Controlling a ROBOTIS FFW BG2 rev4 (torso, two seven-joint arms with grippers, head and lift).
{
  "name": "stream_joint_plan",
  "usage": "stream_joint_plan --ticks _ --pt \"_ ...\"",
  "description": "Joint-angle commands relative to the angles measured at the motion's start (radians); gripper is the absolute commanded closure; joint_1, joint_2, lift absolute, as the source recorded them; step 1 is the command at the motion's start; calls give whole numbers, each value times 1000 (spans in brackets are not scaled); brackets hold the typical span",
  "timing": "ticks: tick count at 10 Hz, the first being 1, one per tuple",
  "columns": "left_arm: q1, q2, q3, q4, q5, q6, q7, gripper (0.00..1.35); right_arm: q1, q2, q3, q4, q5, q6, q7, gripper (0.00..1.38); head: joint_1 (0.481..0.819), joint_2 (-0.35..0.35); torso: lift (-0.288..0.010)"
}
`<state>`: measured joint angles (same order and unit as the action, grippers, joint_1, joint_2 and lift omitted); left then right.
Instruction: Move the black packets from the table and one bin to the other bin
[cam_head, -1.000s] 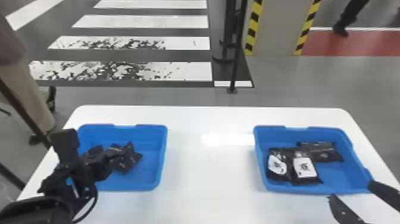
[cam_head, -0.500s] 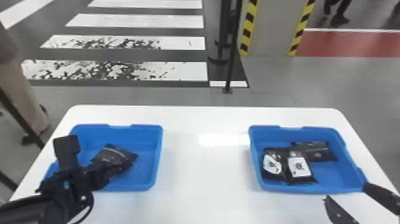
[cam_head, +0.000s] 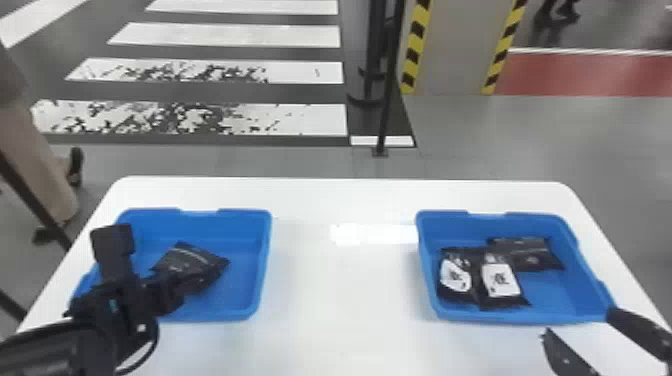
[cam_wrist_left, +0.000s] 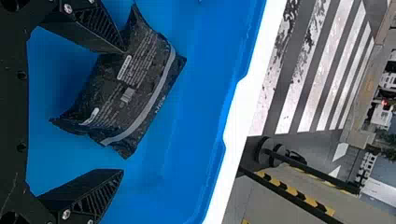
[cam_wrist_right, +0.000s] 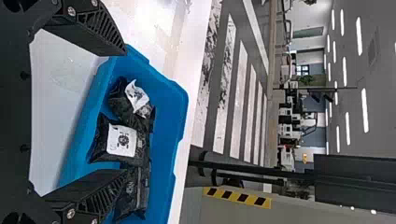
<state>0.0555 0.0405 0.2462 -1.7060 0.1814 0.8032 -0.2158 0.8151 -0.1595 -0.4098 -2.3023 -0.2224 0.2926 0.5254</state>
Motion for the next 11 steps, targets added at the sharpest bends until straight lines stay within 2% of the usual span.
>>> stream_joint_plan --ticks 1,3,4,5,6,7,9,10,11 --pt "-24 -4 -7 36 6 -8 7 114 -8 0 1 6 1 -1 2 127 695 -23 -110" --pt "-48 -5 -9 82 10 -23 16 116 -13 2 3 16 1 -1 5 127 695 -29 -110" --pt "-56 -5 -9 87 -4 -20 26 179 -15 2 5 19 1 -1 5 127 695 -32 -110" --pt "-60 -4 -7 87 -48 -1 38 453 -15 2 3 21 1 -1 8 127 695 -29 -110" --pt "-70 1 -13 85 -104 44 38 901 -15 2 3 23 1 -1 12 127 695 -24 -110" --pt "-63 2 -17 82 -104 36 39 1046 -15 2 3 26 -1 2 16 127 695 -10 -110" --pt "-11 -10 -11 4 -143 12 82 1204 -15 2 1 33 -3 -1 19 127 695 6 -110" --pt "13 -11 -7 -26 -143 -15 98 1204 -15 2 1 36 -5 -1 19 127 695 12 -110" --pt "60 -22 7 -97 -134 -84 111 1205 -15 2 1 38 -5 -1 19 127 695 25 -110"
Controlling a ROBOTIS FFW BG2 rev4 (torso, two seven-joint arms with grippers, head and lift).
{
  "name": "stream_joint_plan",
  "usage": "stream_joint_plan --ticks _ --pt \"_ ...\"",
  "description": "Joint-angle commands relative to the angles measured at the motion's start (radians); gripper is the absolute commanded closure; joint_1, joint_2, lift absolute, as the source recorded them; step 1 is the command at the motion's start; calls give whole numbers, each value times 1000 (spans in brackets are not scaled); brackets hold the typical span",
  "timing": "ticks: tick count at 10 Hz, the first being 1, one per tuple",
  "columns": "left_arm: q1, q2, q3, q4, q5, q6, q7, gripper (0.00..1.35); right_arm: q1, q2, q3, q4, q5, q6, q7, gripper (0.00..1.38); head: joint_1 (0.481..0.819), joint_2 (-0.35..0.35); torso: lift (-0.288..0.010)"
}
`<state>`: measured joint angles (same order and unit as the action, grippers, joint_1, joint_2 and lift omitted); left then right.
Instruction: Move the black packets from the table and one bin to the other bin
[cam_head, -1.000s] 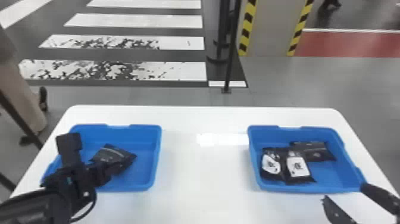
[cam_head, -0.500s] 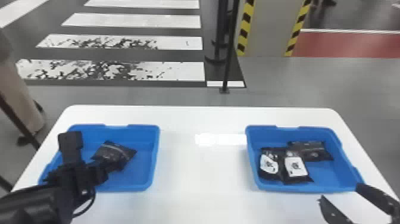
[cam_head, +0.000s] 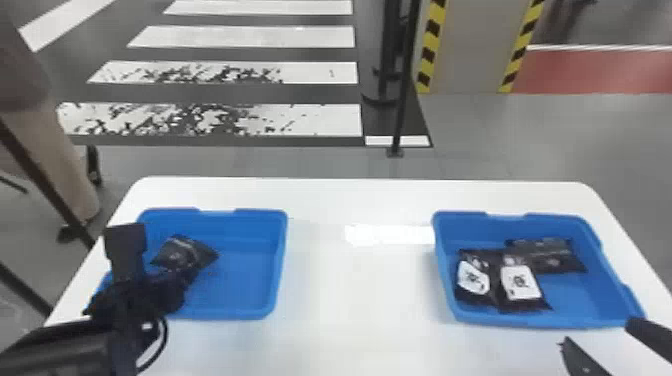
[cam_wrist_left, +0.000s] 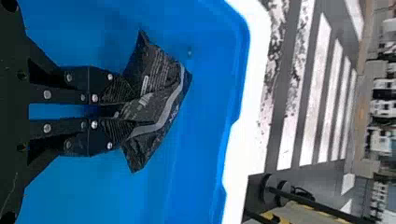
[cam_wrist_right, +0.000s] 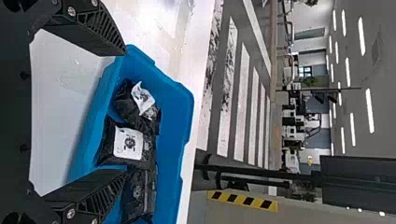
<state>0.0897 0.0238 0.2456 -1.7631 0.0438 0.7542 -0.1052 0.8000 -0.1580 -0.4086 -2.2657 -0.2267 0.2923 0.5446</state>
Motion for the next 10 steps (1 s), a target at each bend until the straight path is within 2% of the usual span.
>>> stream_joint_plan --ticks 1,4,5,7,9,10 --pt "84 -19 14 -140 0 -67 21 1205 0 0 0 -1 -1 0 0 127 695 36 -110" --pt "283 -26 -12 -339 26 -278 32 1205 0 -2 -4 -16 -23 10 3 127 695 54 -110" --pt "342 -26 -40 -376 24 -386 16 1205 -32 -5 -12 -23 -23 44 32 127 695 48 -110" --pt "421 -15 -72 -378 8 -627 -51 1205 -98 -11 -14 -50 -37 118 74 127 695 17 -110" --pt "494 -13 -82 -366 -132 -852 -93 1205 -142 -17 4 -109 -88 184 49 127 695 -12 -110" --pt "502 -12 -90 -334 -179 -909 -102 1205 -228 -29 6 -52 -112 196 69 127 695 -12 -110"
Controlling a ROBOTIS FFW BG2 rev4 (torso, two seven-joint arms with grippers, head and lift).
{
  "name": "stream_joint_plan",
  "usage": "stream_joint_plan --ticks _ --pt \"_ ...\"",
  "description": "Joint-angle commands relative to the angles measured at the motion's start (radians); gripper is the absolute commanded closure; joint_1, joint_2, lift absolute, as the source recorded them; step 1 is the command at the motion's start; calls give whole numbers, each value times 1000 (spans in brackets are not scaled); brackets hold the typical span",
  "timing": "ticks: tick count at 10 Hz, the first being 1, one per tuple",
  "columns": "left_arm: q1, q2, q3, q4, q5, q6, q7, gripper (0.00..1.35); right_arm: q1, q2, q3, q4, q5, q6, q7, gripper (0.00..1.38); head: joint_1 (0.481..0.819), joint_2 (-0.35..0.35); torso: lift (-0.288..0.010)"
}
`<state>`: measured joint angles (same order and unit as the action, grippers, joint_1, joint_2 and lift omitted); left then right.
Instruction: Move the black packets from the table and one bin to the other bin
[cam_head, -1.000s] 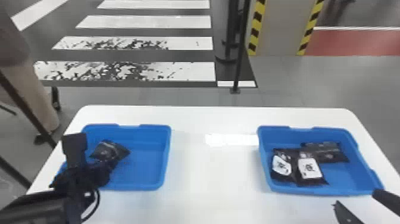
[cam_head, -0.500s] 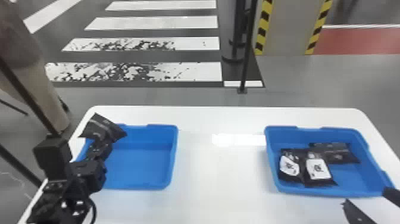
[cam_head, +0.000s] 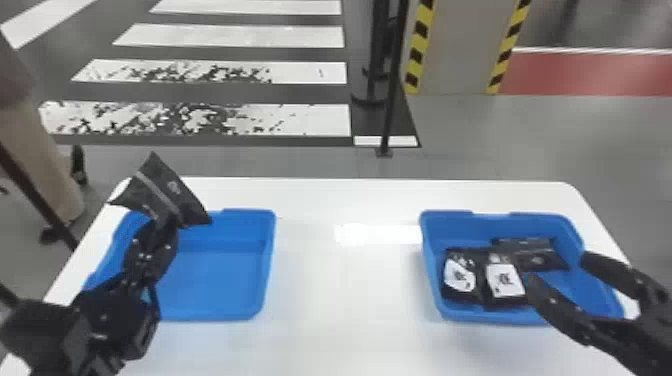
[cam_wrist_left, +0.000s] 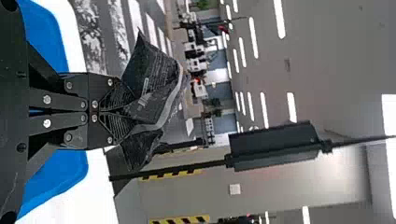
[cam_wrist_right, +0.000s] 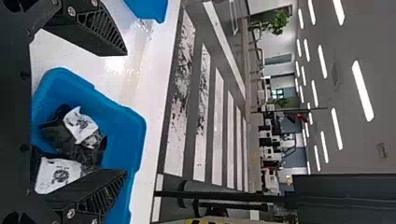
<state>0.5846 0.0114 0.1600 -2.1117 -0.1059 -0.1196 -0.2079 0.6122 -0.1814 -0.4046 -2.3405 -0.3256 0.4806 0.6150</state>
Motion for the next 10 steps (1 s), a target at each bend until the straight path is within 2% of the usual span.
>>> stream_joint_plan --ticks 1,3,6,8,10 --pt "-5 1 -4 51 -54 -79 -10 1205 -156 -21 6 118 -41 8 38 127 695 -19 -110" --pt "-30 2 4 81 -127 -155 -28 1205 -296 -67 80 133 -55 130 63 127 695 -33 -110" --pt "-52 24 -38 91 -227 -217 -45 1205 -453 -115 251 175 -121 315 140 127 695 40 -110" --pt "-64 44 -98 103 -249 -256 -47 1205 -546 -139 359 219 -265 413 166 127 695 81 -110" --pt "-99 78 -196 122 -247 -305 -42 1205 -664 -161 462 287 -362 452 189 128 695 113 -110"
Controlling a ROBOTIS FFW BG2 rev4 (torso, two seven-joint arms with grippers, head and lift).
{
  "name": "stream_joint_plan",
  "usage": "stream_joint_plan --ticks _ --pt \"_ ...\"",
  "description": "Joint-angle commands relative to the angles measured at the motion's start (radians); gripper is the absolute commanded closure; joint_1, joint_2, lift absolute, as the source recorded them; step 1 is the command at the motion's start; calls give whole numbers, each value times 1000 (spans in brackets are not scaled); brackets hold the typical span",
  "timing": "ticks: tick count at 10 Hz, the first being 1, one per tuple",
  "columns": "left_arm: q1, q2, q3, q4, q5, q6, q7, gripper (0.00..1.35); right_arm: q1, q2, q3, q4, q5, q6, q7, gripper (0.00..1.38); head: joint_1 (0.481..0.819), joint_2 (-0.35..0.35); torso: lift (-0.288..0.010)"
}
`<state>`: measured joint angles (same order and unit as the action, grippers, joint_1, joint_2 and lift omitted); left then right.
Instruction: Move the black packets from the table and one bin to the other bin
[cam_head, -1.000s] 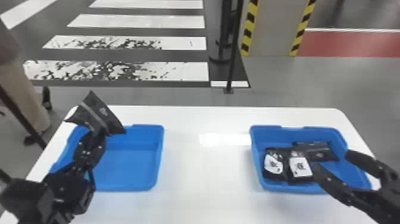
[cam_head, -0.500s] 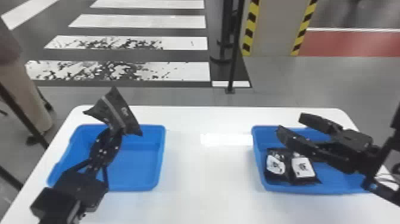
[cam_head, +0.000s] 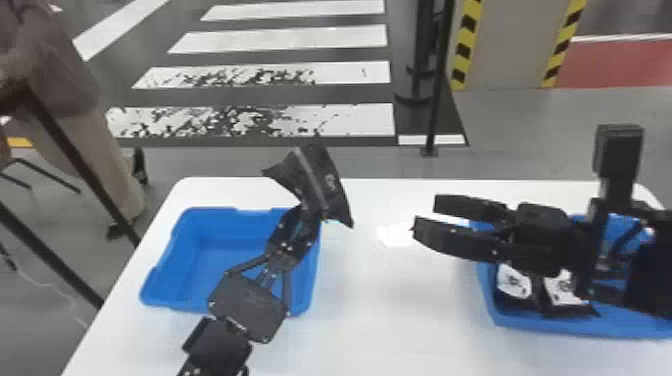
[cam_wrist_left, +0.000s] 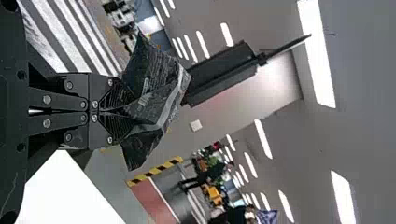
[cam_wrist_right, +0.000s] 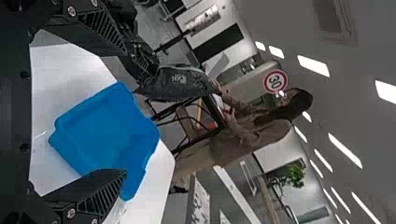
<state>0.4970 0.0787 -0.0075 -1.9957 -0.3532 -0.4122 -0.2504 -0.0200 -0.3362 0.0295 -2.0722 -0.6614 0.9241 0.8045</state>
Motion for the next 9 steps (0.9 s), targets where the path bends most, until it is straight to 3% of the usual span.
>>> stream_joint_plan --ticks 1,3,7,8,9 --pt "-31 24 -68 21 8 -30 3 1205 -91 -11 66 53 -47 9 9 127 695 112 -110" --pt "-53 44 -124 33 18 -39 6 1205 -189 -20 132 105 -64 -36 12 124 695 94 -110" --pt "-72 56 -170 48 30 -42 8 1205 -292 -23 230 213 -100 -134 12 128 695 85 -110" --pt "-75 56 -174 51 32 -44 8 1205 -302 -23 244 235 -100 -161 12 174 695 85 -110" --pt "-77 56 -174 53 34 -44 8 1205 -307 -24 260 247 -94 -168 12 473 695 84 -110"
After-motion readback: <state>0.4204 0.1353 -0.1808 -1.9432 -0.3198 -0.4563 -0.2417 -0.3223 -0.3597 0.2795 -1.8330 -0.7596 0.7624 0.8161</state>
